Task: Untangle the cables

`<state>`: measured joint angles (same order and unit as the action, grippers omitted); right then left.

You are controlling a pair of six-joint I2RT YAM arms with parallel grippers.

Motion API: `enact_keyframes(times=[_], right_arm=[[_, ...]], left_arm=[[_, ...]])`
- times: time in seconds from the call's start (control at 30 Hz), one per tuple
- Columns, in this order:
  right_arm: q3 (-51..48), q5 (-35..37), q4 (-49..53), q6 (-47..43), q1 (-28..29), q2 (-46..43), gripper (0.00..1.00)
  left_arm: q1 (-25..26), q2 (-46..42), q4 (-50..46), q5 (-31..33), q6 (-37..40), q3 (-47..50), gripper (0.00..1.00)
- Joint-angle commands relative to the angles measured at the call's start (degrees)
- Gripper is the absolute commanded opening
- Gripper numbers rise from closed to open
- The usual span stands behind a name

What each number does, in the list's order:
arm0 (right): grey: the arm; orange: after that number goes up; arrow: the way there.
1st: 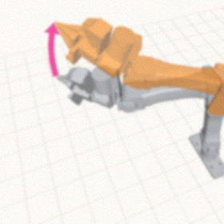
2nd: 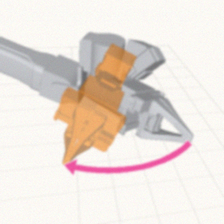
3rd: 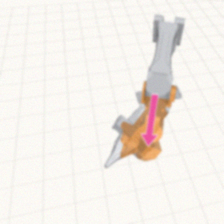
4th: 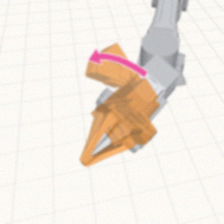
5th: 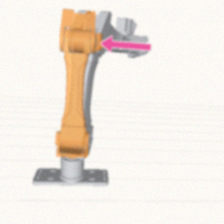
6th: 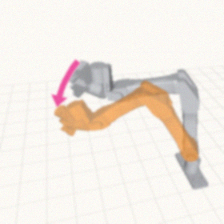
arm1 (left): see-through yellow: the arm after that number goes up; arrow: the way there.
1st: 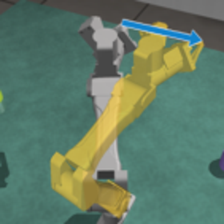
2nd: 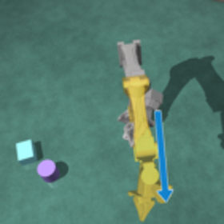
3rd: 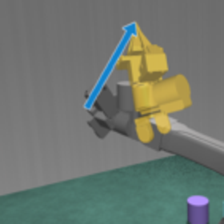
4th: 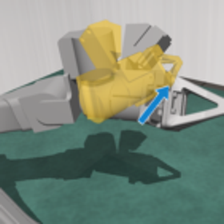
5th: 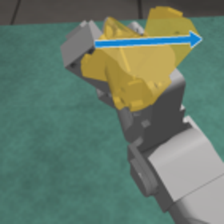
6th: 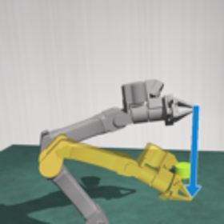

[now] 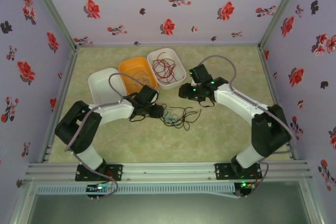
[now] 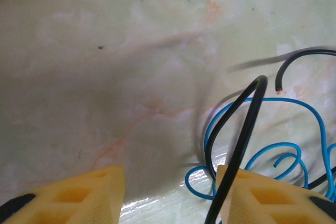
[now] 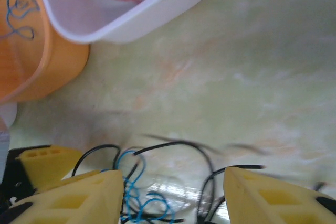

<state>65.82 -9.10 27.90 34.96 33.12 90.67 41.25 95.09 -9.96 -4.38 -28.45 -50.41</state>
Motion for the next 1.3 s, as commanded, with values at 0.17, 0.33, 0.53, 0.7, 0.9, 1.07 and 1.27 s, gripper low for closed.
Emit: enact_keyframes(times=[0.17, 0.33, 0.53, 0.7, 0.9, 1.07, 1.27], right_arm=[[5.98, -7.31, 2.94, 3.15, 4.79, 10.10, 0.45], [5.55, -9.42, 1.63, 4.72, 6.09, 12.45, 0.43], [5.76, -10.24, 1.58, 5.21, 7.99, 15.06, 0.42], [5.76, -10.09, 1.72, 5.30, 8.44, 16.81, 0.39], [5.69, -8.88, 1.26, 4.88, 8.40, 17.74, 0.28], [5.80, -6.28, 0.85, 3.68, 8.45, 16.29, 0.12], [4.94, -1.66, 0.37, 1.25, 8.45, 12.31, 0.00]], left_arm=[[0.32, -0.14, 2.69, -1.16, -2.44, 2.08, 0.47], [0.40, -0.25, 3.78, -1.33, -3.20, 2.86, 0.47], [0.38, -0.17, 4.33, -1.47, -3.45, 3.19, 0.47], [0.32, -0.37, 4.64, -1.49, -3.62, 3.30, 0.47], [0.35, -0.66, 4.81, -1.43, -3.72, 3.65, 0.47], [0.32, -0.78, 4.95, -1.46, -4.00, 3.82, 0.47], [0.32, -0.70, 4.95, -1.33, -3.99, 3.74, 0.47]])
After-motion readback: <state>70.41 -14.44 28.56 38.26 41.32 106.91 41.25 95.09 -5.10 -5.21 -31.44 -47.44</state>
